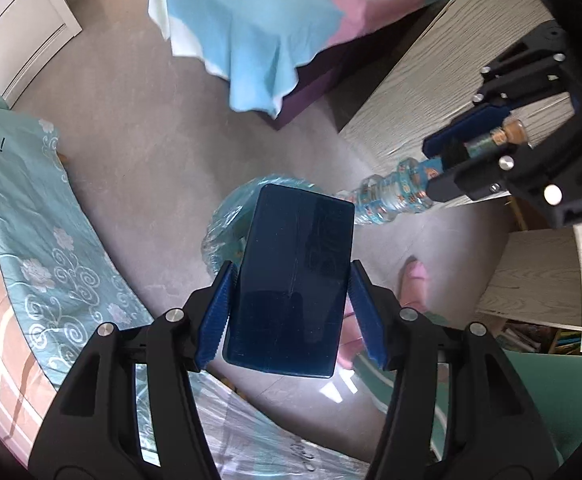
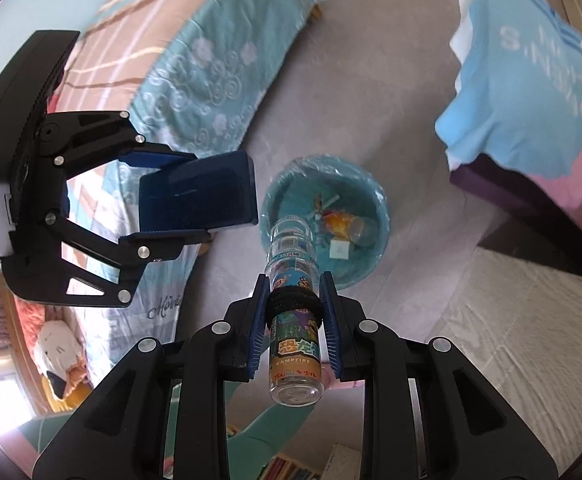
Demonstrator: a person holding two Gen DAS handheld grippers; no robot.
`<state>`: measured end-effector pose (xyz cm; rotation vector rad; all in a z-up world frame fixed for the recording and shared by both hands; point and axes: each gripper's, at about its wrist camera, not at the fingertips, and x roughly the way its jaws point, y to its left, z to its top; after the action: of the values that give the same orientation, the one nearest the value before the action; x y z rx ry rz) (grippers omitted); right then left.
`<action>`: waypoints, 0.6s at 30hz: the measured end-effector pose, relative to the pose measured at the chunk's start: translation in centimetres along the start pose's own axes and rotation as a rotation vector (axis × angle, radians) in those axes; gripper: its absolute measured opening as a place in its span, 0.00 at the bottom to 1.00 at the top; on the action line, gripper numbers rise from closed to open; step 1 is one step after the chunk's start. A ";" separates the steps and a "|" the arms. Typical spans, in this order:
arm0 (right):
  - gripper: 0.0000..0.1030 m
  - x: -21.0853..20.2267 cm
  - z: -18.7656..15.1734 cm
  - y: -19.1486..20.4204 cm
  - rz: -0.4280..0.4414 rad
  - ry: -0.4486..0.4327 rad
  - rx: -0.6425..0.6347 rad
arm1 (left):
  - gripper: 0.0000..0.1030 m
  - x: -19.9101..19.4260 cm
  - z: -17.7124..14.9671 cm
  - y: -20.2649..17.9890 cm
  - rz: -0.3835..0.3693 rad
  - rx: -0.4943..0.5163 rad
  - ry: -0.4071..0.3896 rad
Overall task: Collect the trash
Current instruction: 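Open both tools to drop the eraser and stacked bottles into the wastebasket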
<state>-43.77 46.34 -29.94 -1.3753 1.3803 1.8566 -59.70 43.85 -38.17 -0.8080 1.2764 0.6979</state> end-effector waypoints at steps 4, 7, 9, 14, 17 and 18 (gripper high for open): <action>0.26 3.0 0.6 -0.7 -0.001 0.022 0.026 | 0.53 3.0 0.0 0.7 -0.012 -0.017 0.025; 0.27 5.1 1.1 -1.0 -0.004 0.043 0.044 | 0.53 5.2 -0.1 1.1 -0.023 -0.029 0.054; 0.32 6.2 1.3 -1.2 -0.009 0.049 0.049 | 0.54 6.4 -0.2 1.3 -0.014 -0.026 0.077; 0.62 6.1 1.3 -1.8 -0.035 0.018 0.080 | 0.75 6.5 -0.4 2.1 -0.020 -0.083 0.082; 0.62 5.4 0.9 -2.1 -0.034 0.018 0.095 | 0.76 5.8 -0.9 2.4 -0.035 -0.100 0.080; 0.63 5.0 0.7 -2.0 -0.035 0.014 0.090 | 0.77 5.6 -1.0 2.4 -0.034 -0.098 0.079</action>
<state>-44.50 46.79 -35.32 -1.3618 1.4199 1.7432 -61.28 44.45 -44.11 -0.9433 1.3047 0.7117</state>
